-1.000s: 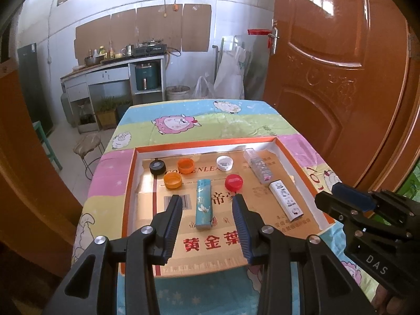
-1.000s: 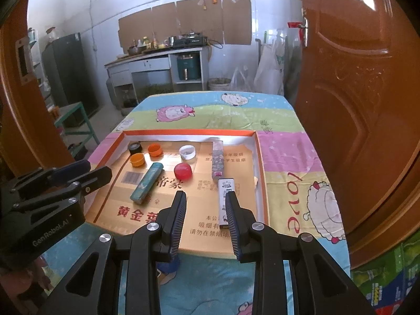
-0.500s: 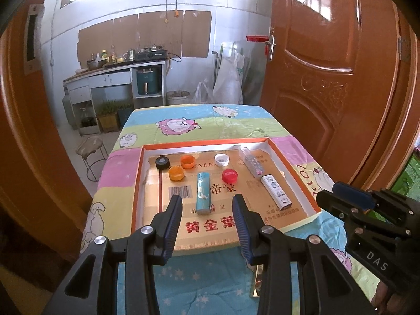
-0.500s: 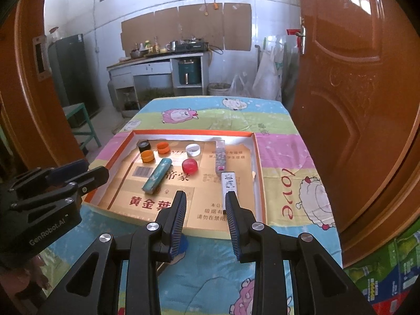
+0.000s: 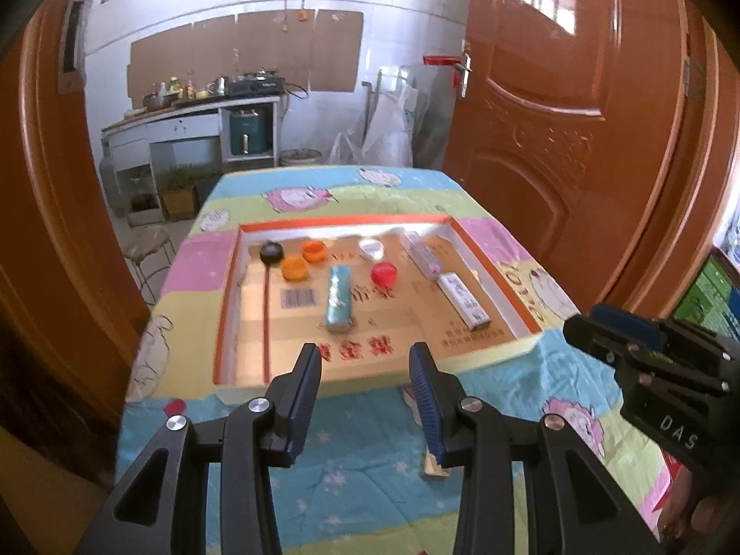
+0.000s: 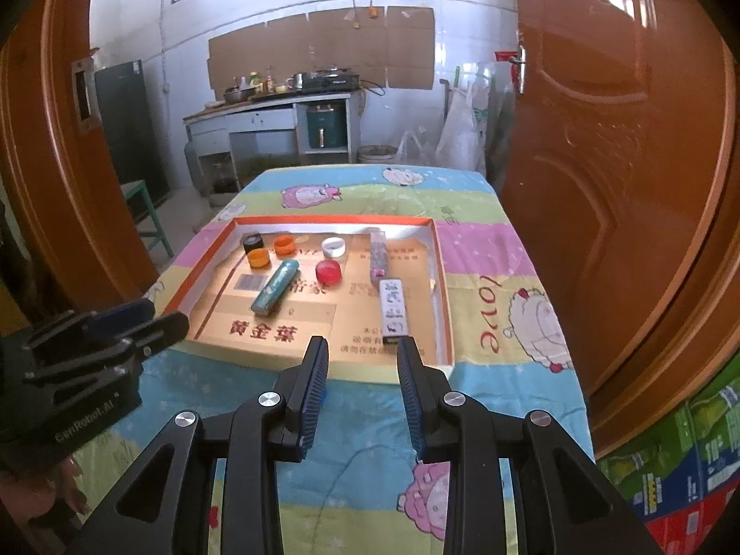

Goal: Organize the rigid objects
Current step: 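Move both open tools out of the lid toward the gold box and blue cap, then grasp the gold box with the left tool while the right tool grasps the blue cap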

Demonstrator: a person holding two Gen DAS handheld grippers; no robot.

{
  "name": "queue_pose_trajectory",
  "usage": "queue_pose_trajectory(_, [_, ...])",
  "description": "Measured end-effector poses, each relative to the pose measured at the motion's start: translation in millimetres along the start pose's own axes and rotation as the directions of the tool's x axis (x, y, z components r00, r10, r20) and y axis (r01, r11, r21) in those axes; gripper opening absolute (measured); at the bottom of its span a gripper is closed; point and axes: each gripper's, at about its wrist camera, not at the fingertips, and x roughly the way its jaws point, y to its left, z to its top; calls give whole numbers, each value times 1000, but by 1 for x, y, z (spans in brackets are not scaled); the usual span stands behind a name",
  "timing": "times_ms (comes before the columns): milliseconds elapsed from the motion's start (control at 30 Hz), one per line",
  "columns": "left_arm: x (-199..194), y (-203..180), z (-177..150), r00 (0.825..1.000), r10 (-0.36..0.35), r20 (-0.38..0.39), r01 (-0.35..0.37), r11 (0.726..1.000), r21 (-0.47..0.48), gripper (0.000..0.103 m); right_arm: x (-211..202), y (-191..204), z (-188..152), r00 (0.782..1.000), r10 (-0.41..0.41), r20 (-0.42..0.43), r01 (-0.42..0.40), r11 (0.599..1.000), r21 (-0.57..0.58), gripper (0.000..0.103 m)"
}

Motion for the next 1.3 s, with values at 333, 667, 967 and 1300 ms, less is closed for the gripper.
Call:
queue_pose_trajectory(333, [10,-27,-27,997,-62,-47,63,997,41,40,-5,-9,-17,1000,-3,-15,3,1000,22,32])
queue_pose_trajectory(667, [53,-54,-51,987,-66,-148,82,991,105,40,-10,-23,-26,1000,-19,-22,20,999,46,32])
queue_pose_trajectory(967, [74,-45,-61,982,-53,-181,67,995,69,19,2,-31,-32,998,-9,-54,13,997,72,32])
queue_pose_trajectory(1300, [50,-13,-52,991,-58,-117,60,998,11,18,48,-12,-47,978,153,-139,-138,984,111,32])
